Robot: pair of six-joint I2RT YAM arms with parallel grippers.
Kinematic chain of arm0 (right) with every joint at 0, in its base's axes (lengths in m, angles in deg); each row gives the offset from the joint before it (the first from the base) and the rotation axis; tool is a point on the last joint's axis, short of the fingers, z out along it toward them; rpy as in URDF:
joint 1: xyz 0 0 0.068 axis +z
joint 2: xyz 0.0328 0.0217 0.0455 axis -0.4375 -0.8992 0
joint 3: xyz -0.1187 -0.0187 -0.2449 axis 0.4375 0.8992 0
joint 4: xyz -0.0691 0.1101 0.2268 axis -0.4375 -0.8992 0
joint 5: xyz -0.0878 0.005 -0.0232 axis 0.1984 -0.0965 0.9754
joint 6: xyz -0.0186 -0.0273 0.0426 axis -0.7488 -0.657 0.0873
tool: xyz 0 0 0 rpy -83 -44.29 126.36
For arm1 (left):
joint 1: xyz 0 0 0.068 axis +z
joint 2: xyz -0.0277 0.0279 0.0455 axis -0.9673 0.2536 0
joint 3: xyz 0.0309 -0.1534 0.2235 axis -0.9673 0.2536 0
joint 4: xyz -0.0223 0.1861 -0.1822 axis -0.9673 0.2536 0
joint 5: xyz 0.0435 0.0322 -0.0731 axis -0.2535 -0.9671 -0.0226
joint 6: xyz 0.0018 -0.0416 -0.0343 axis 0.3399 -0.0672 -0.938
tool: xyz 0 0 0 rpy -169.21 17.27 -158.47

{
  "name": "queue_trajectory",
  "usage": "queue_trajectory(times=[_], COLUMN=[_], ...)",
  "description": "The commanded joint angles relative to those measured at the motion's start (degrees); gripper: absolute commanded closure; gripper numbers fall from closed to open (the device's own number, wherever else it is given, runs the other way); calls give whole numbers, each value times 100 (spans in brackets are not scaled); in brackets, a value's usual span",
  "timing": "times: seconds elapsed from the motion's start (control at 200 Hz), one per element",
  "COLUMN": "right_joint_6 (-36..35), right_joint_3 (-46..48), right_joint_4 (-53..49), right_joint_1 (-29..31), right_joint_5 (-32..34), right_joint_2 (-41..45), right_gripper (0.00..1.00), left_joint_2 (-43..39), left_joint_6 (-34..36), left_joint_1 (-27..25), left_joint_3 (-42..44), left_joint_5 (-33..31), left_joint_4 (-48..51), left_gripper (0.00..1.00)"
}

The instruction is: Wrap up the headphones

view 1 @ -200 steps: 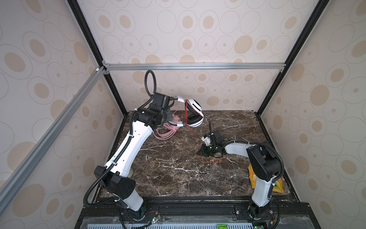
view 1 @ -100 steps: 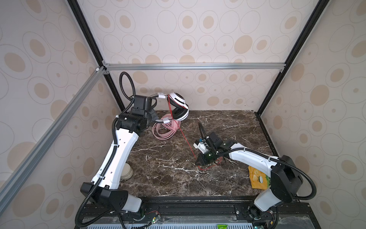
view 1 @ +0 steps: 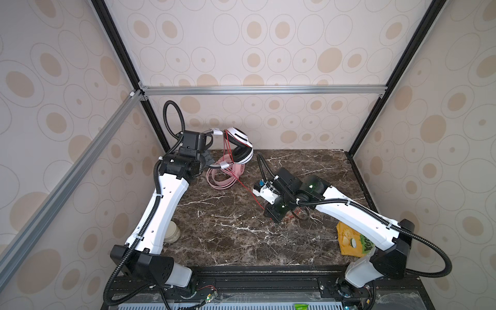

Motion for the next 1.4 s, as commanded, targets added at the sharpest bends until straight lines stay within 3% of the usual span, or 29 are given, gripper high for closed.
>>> queue_trajectory(times=[0.0, 0.27, 0.53, 0.675, 0.97, 1.11, 1.245, 1.395], right_joint_6=[-406, -467, -478, -919, -1336, -1792, -2254, -2756], right_joint_3=[-906, -3092, -3142, -3960, -4678, -4583, -4055, -3879], right_joint_4=[-926, -2084, -1894, -2372, -2420, -2275, -1891, -1704], right_joint_1=[126, 152, 156, 159, 152, 150, 146, 149], right_joint_5=[614, 1332, 1432, 1482, 2316, 2785, 3744, 4347], right_joint_2=[41, -344, 70, -311, -547, -520, -290, -255], right_gripper=[100, 100, 100, 100, 100, 100, 100, 100], left_joint_2=[119, -108, -215, -286, -172, -4, 7, -21], left_joint_6=[-271, -119, 2, 47, 52, -127, -205, -144], left_joint_1=[46, -14, -48, -260, -1568, -2348, -2821, -3272], left_joint_3=[-33, 397, 589, 796, 1139, 1255, 1377, 1551], left_joint_5=[-32, -158, -235, -263, -410, -471, -580, -596], left_joint_4=[-209, -278, -103, -84, 4, 87, 89, 38], left_gripper=[100, 100, 100, 100, 100, 100, 100, 100])
